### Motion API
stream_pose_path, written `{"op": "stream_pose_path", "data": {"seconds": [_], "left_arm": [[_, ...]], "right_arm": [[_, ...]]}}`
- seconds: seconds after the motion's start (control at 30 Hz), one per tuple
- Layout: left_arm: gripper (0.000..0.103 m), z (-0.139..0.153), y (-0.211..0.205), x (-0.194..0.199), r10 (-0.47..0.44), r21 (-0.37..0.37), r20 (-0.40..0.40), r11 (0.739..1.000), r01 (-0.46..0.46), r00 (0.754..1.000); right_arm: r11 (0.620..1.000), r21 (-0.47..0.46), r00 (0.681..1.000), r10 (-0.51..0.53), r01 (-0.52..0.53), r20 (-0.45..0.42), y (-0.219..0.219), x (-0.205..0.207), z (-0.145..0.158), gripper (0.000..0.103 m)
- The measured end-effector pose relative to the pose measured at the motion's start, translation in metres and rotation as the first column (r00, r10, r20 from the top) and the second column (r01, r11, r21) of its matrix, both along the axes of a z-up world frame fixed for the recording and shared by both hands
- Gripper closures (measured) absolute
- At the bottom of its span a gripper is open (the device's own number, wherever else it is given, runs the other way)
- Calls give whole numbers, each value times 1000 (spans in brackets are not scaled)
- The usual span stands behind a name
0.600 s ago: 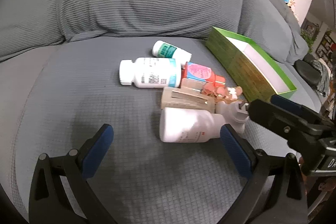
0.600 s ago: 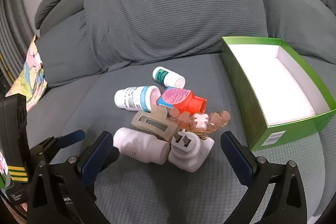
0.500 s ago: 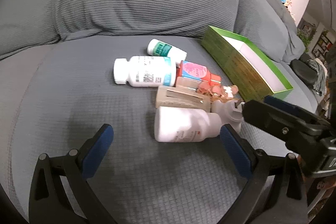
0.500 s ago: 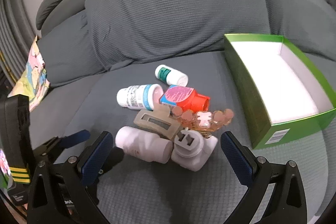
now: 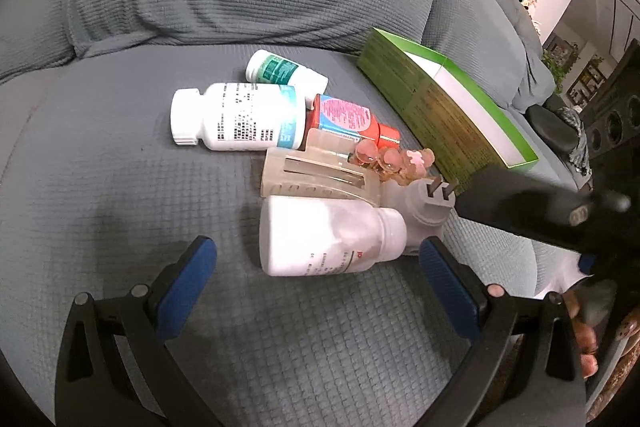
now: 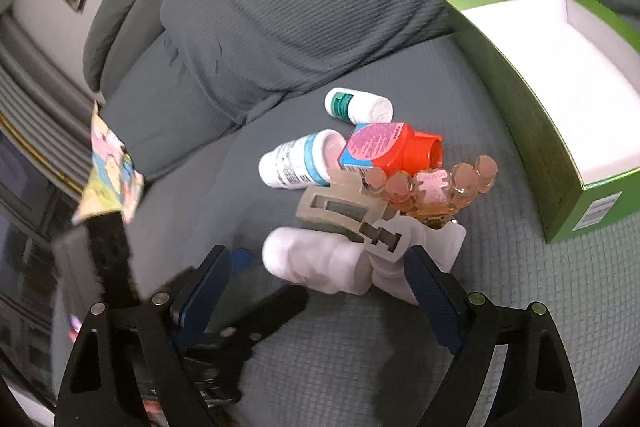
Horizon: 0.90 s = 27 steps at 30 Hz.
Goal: Organize rigid objects
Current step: 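Move the right gripper to the large white pill bottle and close on it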
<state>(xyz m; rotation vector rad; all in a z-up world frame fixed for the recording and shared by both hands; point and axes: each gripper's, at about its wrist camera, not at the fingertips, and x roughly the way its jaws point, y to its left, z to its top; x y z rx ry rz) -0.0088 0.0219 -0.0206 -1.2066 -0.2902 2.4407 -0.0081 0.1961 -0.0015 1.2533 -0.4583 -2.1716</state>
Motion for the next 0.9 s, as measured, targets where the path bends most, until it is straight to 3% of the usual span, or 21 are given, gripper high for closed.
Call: {"op": "stream_pose_path", "data": {"seconds": [0.2,0.37,0.6,0.77,0.9], "left_arm": [[2,0,-4,0,-5,23,8,1000,4,1000],[3,-2,-3,1,0,9,15,1000,0,1000],[3,-4,1,0,6,-26,7,1000,-6,1000],[3,-5,-1,-3,8,-7,2,1000,-8,1000],[5,-10,-3,-4,18,-22,25,1000,-17,1000]], "right_arm": [[998,-60,999,38,-36,34,1,1,9,23],[999,28,1000,-19,18,15,10,-2,10,23],[986,146,993,-93,82,70,20,-13,-9,23],[998,58,999,-9,7,39,13,-1,8,23],[998,-25,995,65,-63,73,0,3,9,23]]}}
